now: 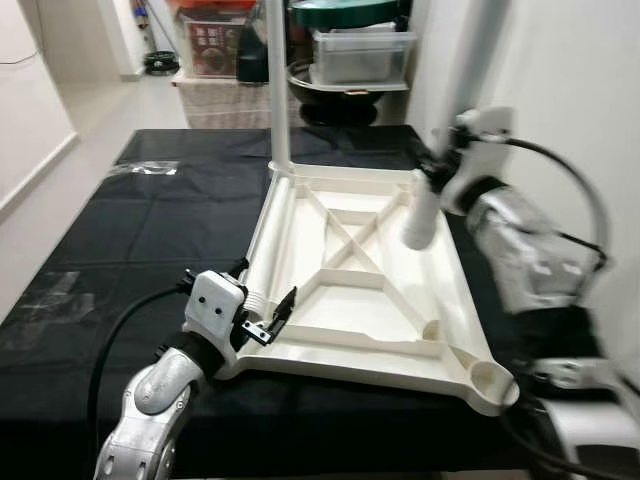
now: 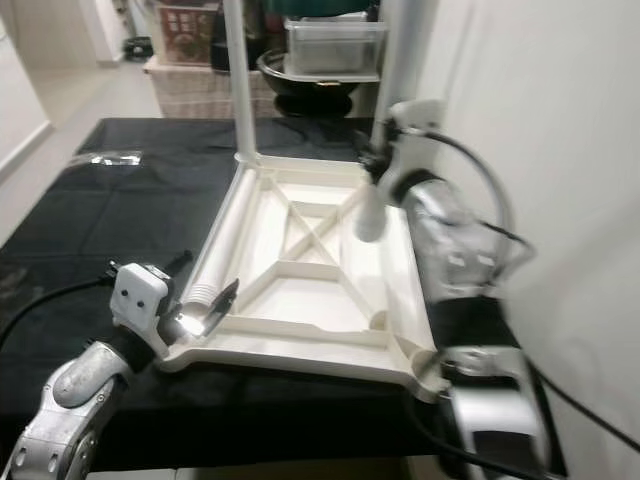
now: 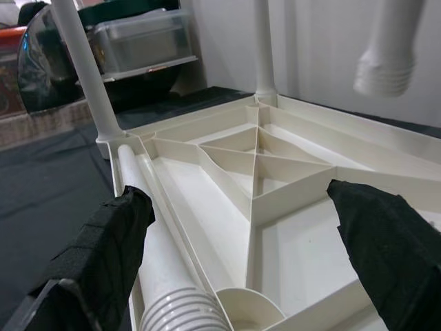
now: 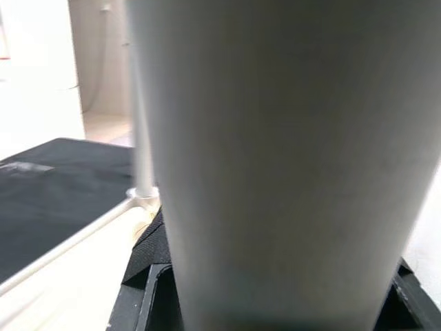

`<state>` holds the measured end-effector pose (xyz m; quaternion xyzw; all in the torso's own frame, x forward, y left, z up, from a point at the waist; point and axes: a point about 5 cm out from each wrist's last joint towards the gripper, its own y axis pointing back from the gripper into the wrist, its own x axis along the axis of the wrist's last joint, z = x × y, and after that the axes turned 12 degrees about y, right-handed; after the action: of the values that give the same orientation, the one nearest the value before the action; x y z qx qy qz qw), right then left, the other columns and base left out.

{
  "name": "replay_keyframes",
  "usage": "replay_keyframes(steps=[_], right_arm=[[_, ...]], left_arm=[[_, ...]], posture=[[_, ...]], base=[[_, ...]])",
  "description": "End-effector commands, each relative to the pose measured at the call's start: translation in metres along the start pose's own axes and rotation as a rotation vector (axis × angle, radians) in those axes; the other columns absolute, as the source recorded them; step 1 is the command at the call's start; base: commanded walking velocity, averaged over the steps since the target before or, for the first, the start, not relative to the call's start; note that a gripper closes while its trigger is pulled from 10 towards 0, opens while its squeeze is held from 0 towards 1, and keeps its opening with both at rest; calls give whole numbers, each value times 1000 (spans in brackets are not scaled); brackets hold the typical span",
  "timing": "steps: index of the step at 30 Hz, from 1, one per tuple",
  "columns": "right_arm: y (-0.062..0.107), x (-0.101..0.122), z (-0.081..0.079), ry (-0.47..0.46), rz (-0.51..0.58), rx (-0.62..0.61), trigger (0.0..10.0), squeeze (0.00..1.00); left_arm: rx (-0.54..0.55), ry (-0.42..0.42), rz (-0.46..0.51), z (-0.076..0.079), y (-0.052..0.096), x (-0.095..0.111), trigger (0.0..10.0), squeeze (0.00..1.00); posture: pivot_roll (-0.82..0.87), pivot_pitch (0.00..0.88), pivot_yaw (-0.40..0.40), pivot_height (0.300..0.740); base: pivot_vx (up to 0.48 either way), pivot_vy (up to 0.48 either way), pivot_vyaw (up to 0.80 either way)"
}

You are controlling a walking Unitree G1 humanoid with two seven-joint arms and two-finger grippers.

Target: Building children table

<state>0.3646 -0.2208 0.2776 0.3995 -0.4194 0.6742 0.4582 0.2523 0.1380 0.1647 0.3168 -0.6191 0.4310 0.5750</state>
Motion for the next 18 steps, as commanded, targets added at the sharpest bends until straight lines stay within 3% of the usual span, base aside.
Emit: replay_keyframes(steps=[1, 4, 5, 6, 7, 8, 9, 13, 15, 18], right_arm=[[8, -7, 12, 44, -17, -31, 10000, 0], [12, -15, 15, 76, -55, -64, 10000, 0], [17, -24, 20, 150, -93, -116, 10000, 0], [17, -24, 20, 150, -93, -116, 10000, 0], [21, -30, 22, 242, -116, -152, 10000, 0], [21, -30, 22, 242, -116, -152, 10000, 0], [26, -38, 19, 319, -139, -150, 10000, 0], [29, -45, 14, 362, -160, -130, 10000, 0], [36, -60, 4, 437, -231, -55, 10000, 0], [39, -65, 1, 427, -261, -25, 10000, 0]], left_arm=[[12, 6, -14, 0, 1, -4, 10000, 0], [15, 13, -15, 2, 1, -5, 10000, 0], [17, 17, -19, 3, 1, -6, 10000, 0], [17, 17, -19, 3, 1, -6, 10000, 0], [18, 14, -24, 5, 2, -7, 10000, 0], [18, 14, -24, 5, 2, -7, 10000, 0], [23, 12, -27, 5, 2, -8, 10000, 0], [29, 7, -29, 5, 3, -8, 10000, 0], [41, 3, -30, 4, 4, -8, 10000, 0], [46, 1, -32, 3, 4, -9, 10000, 0]], posture=[[1, 0, -49, 740], [0, 0, -48, 740], [-1, 0, -48, 740], [-1, 0, -48, 740], [0, 0, -49, 740], [0, 0, -49, 740], [3, 0, -51, 740], [6, 0, -56, 740], [10, 0, -62, 740], [12, 0, -65, 740]], base=[[0, 0, 0], [0, 0, 0], [0, 0, 0], [0, 0, 0], [0, 0, 0], [0, 0, 0], [0, 0, 0], [0, 0, 0], [0, 0, 0], [0, 0, 0]])
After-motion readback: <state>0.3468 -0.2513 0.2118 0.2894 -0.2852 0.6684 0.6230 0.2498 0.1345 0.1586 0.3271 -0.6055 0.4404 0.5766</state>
